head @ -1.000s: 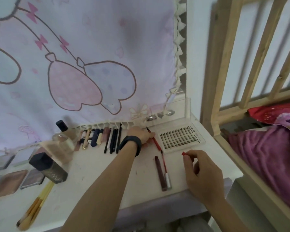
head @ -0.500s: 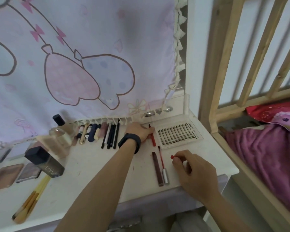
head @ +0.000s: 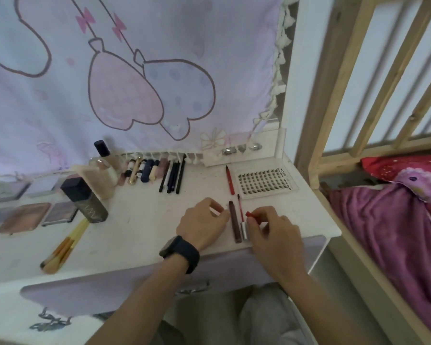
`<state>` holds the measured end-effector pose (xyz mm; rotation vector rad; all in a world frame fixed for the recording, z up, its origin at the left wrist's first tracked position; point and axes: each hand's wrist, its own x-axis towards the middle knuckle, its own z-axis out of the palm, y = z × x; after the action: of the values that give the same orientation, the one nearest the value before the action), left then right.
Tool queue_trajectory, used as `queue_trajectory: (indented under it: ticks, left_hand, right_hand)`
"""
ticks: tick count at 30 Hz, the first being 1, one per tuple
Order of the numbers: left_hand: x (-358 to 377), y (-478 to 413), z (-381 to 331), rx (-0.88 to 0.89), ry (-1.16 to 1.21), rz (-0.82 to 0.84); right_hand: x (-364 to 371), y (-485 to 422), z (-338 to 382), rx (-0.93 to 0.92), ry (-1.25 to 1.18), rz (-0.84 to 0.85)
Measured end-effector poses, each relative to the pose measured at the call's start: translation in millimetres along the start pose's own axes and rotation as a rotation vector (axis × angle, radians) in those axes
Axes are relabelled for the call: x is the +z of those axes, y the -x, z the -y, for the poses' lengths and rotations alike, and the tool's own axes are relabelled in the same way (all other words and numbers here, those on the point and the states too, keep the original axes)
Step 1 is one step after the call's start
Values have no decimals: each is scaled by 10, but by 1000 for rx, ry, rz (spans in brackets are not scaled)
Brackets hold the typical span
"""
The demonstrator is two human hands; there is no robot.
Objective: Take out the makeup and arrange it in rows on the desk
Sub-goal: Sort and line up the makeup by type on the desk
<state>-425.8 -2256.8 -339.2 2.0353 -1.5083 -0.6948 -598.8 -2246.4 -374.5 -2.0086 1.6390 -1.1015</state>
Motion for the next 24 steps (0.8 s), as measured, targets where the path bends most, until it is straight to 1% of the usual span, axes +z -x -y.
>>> queue_trajectory:
  ticks: [4, 8, 14, 17, 20, 22, 24]
  left_hand:
    - [46, 81, -40, -11, -1, 40]
    - [34, 132, -84, -8, 20, 59]
    - [-14, 182, -139, 10, 42, 68]
    - [-41, 192, -114, 22, 108, 73]
    - [-105, 218, -122, 95, 229, 68]
    - [-175, 248, -170, 157, 346, 72]
    - [-238, 274, -233, 185, 436, 114]
  right_hand:
    - [25, 51, 62, 5, 84, 31]
    - [-3, 56, 70, 30, 84, 80]
    - [-26, 52, 115, 53, 64, 83]
    - [-84, 41, 115, 109, -104, 43]
    - [-194, 1, 154, 168, -316, -2]
    - [-252, -29, 190, 164, -432, 27]
    - [-280, -45, 241, 125, -491, 64]
